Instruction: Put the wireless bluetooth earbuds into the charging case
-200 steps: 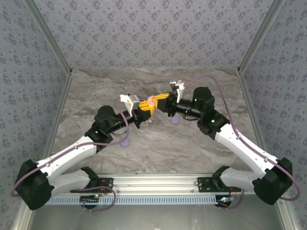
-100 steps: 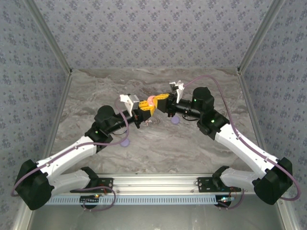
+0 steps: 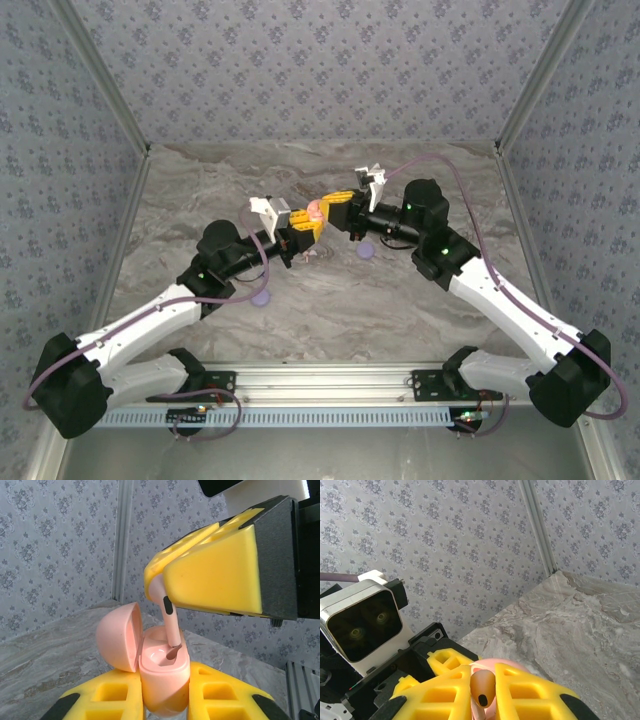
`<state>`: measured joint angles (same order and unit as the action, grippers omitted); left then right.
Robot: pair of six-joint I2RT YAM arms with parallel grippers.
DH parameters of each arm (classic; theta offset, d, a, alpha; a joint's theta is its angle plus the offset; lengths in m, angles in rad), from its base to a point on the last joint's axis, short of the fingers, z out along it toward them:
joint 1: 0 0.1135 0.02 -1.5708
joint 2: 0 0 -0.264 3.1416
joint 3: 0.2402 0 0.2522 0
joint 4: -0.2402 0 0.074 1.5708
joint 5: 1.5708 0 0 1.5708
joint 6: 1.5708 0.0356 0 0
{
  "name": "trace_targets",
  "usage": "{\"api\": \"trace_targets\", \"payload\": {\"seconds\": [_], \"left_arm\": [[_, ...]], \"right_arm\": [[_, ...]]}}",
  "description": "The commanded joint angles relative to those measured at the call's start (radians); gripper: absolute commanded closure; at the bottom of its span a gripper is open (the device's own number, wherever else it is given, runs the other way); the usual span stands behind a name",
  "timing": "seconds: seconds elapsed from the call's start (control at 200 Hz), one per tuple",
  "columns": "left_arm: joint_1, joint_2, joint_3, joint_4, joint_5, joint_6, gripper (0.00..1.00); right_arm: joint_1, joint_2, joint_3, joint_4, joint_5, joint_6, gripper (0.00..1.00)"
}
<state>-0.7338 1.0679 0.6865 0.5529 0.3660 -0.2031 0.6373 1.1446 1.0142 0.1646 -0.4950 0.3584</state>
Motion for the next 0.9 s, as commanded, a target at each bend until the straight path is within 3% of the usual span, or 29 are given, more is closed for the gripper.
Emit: {"api": "trace_targets", "payload": {"seconds": [0.0,0.899], "left_arm": [[-0.007,-0.003,0.013,0.039,-0.01,0.01,1.0],[-0.007,-0.023,0.009,0.045,-0.022,0.006,1.0]], "right_arm": [[-0.005,-0.026,0.021,0.01,0.025,-0.004,0.83],[-0.01,-0.023,-0.024,-0.018,0.026,0.001,0.84]]}}
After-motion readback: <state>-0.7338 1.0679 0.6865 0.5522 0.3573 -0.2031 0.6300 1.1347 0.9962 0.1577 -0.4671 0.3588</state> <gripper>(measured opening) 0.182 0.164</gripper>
